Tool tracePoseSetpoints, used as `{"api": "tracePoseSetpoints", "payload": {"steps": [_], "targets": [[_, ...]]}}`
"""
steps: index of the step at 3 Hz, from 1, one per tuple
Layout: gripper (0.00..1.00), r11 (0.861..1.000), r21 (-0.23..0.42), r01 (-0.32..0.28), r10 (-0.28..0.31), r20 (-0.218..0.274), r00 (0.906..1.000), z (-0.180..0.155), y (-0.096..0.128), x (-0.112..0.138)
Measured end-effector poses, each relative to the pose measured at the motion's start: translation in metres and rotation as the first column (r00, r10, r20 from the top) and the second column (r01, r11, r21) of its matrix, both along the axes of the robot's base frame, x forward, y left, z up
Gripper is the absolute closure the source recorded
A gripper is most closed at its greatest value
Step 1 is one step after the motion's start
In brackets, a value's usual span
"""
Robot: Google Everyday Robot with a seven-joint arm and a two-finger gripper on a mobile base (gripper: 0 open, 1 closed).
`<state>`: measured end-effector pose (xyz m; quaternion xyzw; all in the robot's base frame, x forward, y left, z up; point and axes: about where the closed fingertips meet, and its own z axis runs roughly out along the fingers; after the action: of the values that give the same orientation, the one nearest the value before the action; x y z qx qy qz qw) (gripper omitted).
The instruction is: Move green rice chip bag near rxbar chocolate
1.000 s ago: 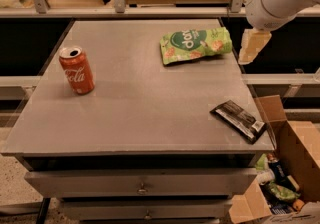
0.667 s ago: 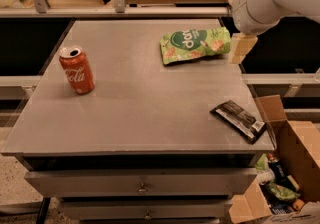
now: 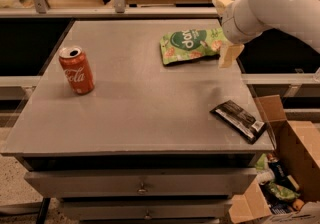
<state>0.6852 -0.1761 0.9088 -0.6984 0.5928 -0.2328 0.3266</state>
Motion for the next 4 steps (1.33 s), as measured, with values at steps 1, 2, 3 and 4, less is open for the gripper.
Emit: {"api": "tracePoseSetpoints", "payload": {"steps": [1, 2, 3, 4], "targets": [[0.18, 1.0, 0.017, -0.022, 0.022, 0.008, 0.9997, -0.013, 0.003, 0.013], [0.41, 1.0, 0.021, -0.021, 0.021, 0.005, 0.9998, -0.024, -0.001, 0.028], [0.52, 0.999, 0.042, 0.005, -0.006, 0.005, 1.0, -0.03, -0.012, 0.04], [0.45, 0.999, 0.043, 0.022, -0.022, -0.003, 0.9997, -0.033, -0.024, 0.042]]}}
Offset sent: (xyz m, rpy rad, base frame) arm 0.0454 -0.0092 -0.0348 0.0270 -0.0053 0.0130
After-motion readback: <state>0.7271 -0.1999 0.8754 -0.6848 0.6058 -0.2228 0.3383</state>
